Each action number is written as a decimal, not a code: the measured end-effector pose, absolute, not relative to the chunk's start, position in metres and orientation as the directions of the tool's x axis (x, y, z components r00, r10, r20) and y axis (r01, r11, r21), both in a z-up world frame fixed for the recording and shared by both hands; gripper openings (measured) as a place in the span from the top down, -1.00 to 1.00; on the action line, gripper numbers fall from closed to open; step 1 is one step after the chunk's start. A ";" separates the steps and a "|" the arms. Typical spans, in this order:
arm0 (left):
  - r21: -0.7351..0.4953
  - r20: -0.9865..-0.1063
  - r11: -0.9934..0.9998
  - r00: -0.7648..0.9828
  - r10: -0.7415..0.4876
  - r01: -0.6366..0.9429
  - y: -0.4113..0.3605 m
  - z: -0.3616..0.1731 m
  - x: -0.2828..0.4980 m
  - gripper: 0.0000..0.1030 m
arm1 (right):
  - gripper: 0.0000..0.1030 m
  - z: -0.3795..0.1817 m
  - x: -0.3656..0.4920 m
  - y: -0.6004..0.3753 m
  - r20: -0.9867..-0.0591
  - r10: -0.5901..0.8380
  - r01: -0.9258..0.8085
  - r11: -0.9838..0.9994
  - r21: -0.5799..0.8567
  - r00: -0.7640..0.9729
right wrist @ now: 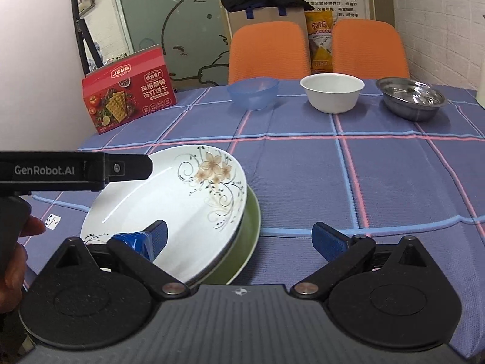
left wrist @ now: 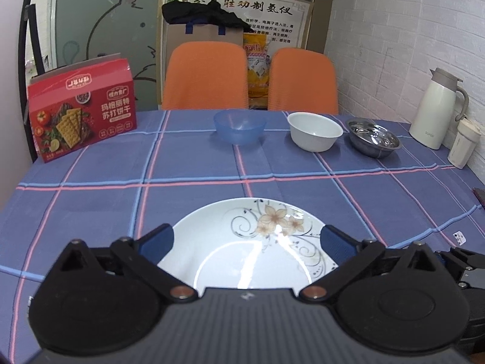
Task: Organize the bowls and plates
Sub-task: 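Carry the floral plate onto the plate stack and open the left tool, then grasp the rim of the steel bowl with the left tool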
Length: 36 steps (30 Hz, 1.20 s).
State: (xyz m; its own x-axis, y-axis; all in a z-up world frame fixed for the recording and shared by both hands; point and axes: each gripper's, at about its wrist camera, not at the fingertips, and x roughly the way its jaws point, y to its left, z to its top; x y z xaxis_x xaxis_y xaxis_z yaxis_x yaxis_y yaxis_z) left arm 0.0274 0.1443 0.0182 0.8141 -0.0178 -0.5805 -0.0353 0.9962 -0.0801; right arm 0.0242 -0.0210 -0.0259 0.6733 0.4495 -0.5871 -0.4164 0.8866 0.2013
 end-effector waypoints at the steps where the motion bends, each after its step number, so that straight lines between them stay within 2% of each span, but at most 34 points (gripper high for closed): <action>1: -0.080 -0.578 0.996 0.816 -0.025 -0.026 0.139 0.020 0.028 -0.99 | -0.74 -0.027 0.025 -0.025 -0.588 0.445 -0.405 0.890 0.208 0.675; 10: -0.033 -0.577 0.998 0.814 -0.057 0.047 0.091 0.025 0.040 -0.99 | -0.74 -0.026 0.035 -0.083 -0.568 0.394 -0.276 0.918 0.286 0.722; 14: -0.013 -0.597 0.998 0.800 -0.059 0.064 0.071 0.022 0.050 -0.99 | -0.74 -0.032 0.042 -0.114 -0.571 0.405 -0.203 0.900 0.385 0.715; 17: 0.005 -0.610 0.997 0.790 -0.059 0.078 0.057 0.020 0.058 -0.99 | -0.74 -0.038 0.040 -0.139 -0.534 0.432 -0.159 0.863 0.480 0.727; 20: 0.028 -0.623 0.995 0.780 -0.061 0.099 0.040 0.020 0.067 -0.99 | -0.74 -0.041 0.038 -0.157 -0.503 0.430 -0.143 0.848 0.511 0.749; 28: 0.008 -0.639 0.982 0.757 -0.139 0.187 0.005 0.034 0.118 -0.99 | -0.74 -0.047 0.060 -0.199 -0.523 0.382 -0.090 0.862 0.499 0.762; 32: -0.045 -0.616 0.974 0.762 -0.202 0.222 -0.005 0.050 0.169 -0.99 | -0.74 -0.035 0.082 -0.215 -0.511 0.334 -0.095 0.894 0.438 0.792; 36: -0.045 -0.611 0.967 0.759 -0.226 0.252 -0.019 0.060 0.232 -0.99 | -0.74 -0.028 0.116 -0.227 -0.523 0.280 -0.079 0.924 0.374 0.805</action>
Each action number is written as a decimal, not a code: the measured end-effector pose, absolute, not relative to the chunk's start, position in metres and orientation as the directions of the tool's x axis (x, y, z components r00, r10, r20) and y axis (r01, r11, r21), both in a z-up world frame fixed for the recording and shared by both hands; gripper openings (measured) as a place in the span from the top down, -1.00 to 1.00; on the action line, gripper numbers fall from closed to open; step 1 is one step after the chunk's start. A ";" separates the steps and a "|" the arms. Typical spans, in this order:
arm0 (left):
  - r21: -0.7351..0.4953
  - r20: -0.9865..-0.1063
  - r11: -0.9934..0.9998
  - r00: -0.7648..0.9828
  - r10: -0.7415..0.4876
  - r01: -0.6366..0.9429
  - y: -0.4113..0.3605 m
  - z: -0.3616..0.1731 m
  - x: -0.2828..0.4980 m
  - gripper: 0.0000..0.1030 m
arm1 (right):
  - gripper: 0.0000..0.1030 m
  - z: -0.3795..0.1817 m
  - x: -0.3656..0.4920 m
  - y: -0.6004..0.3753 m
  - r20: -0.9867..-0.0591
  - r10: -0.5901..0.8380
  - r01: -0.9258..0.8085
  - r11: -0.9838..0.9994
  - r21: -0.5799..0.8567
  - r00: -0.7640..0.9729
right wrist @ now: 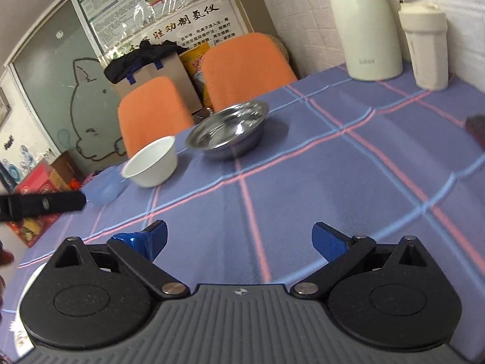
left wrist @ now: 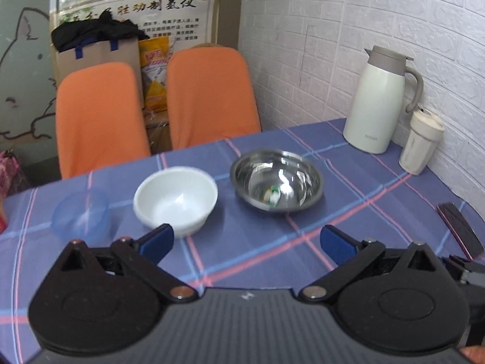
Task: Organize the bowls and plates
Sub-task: 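Grasp the rim of the steel bowl with the left tool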
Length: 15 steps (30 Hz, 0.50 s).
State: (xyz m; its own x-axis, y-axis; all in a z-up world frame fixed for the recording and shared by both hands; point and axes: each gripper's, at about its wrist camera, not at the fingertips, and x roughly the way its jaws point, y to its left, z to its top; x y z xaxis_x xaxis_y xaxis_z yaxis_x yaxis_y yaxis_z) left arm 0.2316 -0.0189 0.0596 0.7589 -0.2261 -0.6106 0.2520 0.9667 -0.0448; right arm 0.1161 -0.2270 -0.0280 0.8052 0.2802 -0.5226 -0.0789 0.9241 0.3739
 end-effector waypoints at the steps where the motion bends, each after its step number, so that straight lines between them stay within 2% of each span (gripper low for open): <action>1: -0.047 -0.613 0.963 0.754 -0.236 0.264 -0.023 0.062 0.249 -0.99 | -0.74 -0.027 0.123 -0.229 -0.526 0.273 -0.078 0.929 0.362 0.805; 5: -0.073 -0.635 0.948 0.718 -0.283 0.309 -0.041 0.061 0.312 -0.99 | -0.74 -0.021 0.158 -0.234 -0.541 0.255 -0.098 0.948 0.302 0.801; 8: -0.062 -0.675 0.946 0.685 -0.274 0.317 -0.054 0.047 0.355 -0.99 | -0.74 -0.012 0.190 -0.230 -0.555 0.252 -0.125 0.958 0.256 0.793; 15: -0.067 -0.710 0.932 0.639 -0.295 0.356 -0.068 0.020 0.413 -0.99 | -0.74 -0.015 0.263 -0.223 -0.610 0.194 -0.106 0.978 0.178 0.769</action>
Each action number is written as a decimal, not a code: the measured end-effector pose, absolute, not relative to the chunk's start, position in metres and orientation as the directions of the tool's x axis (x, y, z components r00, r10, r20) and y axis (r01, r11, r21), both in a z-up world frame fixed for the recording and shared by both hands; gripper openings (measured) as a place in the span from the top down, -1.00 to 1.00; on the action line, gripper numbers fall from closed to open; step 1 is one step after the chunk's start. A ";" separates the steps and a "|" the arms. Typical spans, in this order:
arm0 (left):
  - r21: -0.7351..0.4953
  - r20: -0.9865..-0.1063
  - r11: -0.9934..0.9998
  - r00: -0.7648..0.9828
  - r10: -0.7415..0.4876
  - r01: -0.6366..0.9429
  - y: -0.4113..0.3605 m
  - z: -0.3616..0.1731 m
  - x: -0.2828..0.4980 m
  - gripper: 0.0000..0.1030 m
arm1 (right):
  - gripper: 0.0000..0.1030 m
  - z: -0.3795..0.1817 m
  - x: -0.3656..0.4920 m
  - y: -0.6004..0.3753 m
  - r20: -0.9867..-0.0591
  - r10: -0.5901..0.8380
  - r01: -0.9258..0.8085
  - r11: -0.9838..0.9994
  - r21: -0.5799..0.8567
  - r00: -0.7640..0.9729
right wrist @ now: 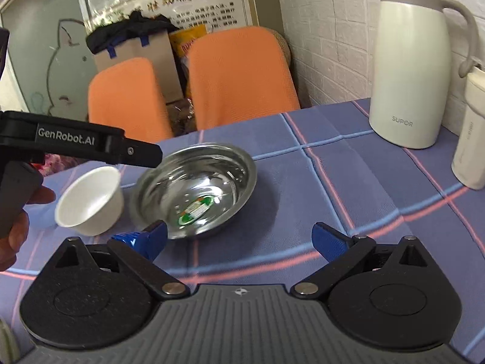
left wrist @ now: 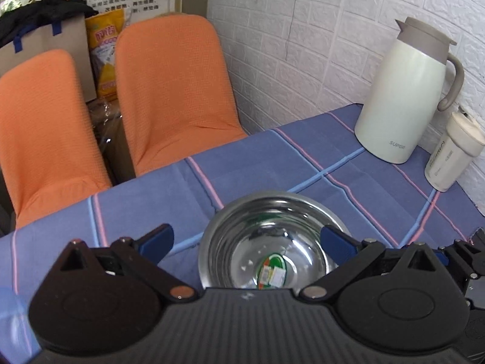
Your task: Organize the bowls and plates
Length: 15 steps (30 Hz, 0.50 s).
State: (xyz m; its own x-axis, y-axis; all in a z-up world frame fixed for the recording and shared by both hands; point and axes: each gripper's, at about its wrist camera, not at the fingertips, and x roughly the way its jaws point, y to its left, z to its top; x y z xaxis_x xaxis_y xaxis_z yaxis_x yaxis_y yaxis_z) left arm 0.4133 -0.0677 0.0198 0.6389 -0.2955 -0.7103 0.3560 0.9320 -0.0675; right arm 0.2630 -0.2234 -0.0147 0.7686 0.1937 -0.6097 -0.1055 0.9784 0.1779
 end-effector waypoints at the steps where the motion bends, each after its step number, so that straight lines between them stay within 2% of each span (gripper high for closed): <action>1: -0.055 -0.713 0.935 0.642 -0.281 0.349 -0.068 0.016 0.418 -0.99 | -0.74 -0.017 0.270 -0.223 -0.618 0.190 -0.102 0.979 0.175 0.763; 7: -0.020 -0.742 0.934 0.621 -0.254 0.357 -0.077 -0.009 0.433 -0.98 | -0.74 -0.033 0.300 -0.217 -0.655 0.169 -0.101 0.985 0.140 0.737; 10: -0.019 -0.755 0.927 0.602 -0.258 0.373 -0.082 -0.018 0.437 -0.88 | -0.74 -0.041 0.313 -0.215 -0.674 0.179 -0.105 0.983 0.149 0.716; 12: -0.028 -0.770 0.918 0.576 -0.272 0.396 -0.084 -0.023 0.440 -0.60 | -0.74 -0.045 0.318 -0.212 -0.678 0.204 -0.122 0.978 0.168 0.706; 14: -0.041 -0.788 0.910 0.546 -0.283 0.412 -0.085 -0.029 0.442 -0.13 | -0.74 -0.048 0.320 -0.209 -0.672 0.224 -0.140 0.974 0.178 0.706; 15: -0.048 -0.795 0.908 0.535 -0.287 0.417 -0.085 -0.032 0.443 -0.04 | -0.74 -0.048 0.319 -0.207 -0.669 0.223 -0.146 0.974 0.170 0.709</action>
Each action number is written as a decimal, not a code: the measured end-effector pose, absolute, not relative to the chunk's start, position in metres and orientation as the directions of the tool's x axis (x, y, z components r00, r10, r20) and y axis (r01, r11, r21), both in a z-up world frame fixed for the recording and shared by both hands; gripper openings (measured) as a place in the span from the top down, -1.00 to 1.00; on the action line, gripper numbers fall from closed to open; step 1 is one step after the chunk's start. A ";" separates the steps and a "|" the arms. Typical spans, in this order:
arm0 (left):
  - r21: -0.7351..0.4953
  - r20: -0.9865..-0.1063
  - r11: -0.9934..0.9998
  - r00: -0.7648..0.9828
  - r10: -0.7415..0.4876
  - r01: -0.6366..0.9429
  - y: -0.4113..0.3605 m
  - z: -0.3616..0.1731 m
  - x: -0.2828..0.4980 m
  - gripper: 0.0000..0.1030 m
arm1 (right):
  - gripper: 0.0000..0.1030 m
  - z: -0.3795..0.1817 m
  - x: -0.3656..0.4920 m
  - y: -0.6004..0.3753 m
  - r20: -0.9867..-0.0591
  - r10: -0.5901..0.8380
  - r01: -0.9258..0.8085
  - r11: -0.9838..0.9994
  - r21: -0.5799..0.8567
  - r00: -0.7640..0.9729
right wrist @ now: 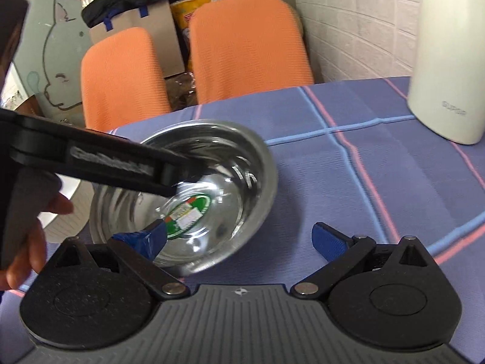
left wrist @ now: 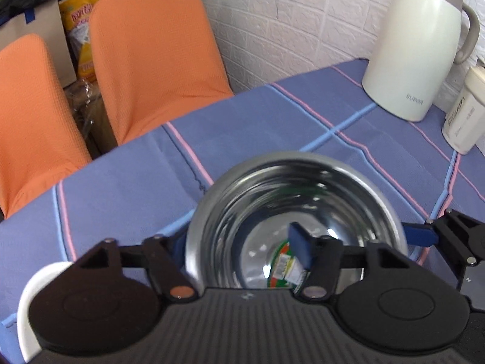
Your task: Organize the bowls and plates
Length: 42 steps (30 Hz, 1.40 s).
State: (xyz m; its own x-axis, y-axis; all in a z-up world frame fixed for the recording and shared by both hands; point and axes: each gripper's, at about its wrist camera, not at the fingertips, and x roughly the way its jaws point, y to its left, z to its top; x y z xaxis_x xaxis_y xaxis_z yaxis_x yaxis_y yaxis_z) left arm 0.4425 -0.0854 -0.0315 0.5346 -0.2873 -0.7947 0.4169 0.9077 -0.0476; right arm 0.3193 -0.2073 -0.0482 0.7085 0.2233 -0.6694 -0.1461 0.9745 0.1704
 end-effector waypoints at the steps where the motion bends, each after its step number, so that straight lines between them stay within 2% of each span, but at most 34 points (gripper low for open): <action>1: -0.056 -0.802 0.907 0.522 -0.289 0.417 -0.085 -0.034 0.443 0.03 | -0.74 -0.048 0.318 -0.206 -0.667 0.222 -0.153 0.975 0.162 0.711; 11: -0.074 -0.838 0.881 0.449 -0.308 0.467 -0.087 -0.029 0.427 0.06 | -0.73 -0.040 0.308 -0.185 -0.702 0.274 -0.243 0.959 0.147 0.657; 16: -0.089 -0.842 0.881 0.437 -0.316 0.465 -0.081 -0.020 0.395 0.06 | -0.75 -0.035 0.295 -0.186 -0.729 0.316 -0.239 0.948 0.212 0.608; 23: -0.085 -0.843 0.892 0.445 -0.302 0.444 -0.066 -0.003 0.326 0.06 | -0.77 -0.017 0.242 -0.181 -0.711 0.323 -0.242 0.946 0.217 0.625; 31: -0.051 -0.851 0.902 0.454 -0.264 0.430 -0.039 -0.008 0.247 0.06 | -0.77 -0.016 0.173 -0.163 -0.717 0.363 -0.251 0.931 0.263 0.595; 42: -0.116 -0.851 0.912 0.434 -0.296 0.394 -0.011 -0.024 0.212 0.05 | -0.77 -0.030 0.119 -0.133 -0.730 0.397 -0.284 0.917 0.282 0.557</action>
State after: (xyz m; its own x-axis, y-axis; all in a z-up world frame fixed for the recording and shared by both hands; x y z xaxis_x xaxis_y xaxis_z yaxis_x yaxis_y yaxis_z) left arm 0.2121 -0.0114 -0.0241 0.4342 -0.2962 -0.8507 0.3941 0.9117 -0.1163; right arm 0.1185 -0.1329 -0.0303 0.5565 0.3967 -0.7300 -0.2838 0.9166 0.2817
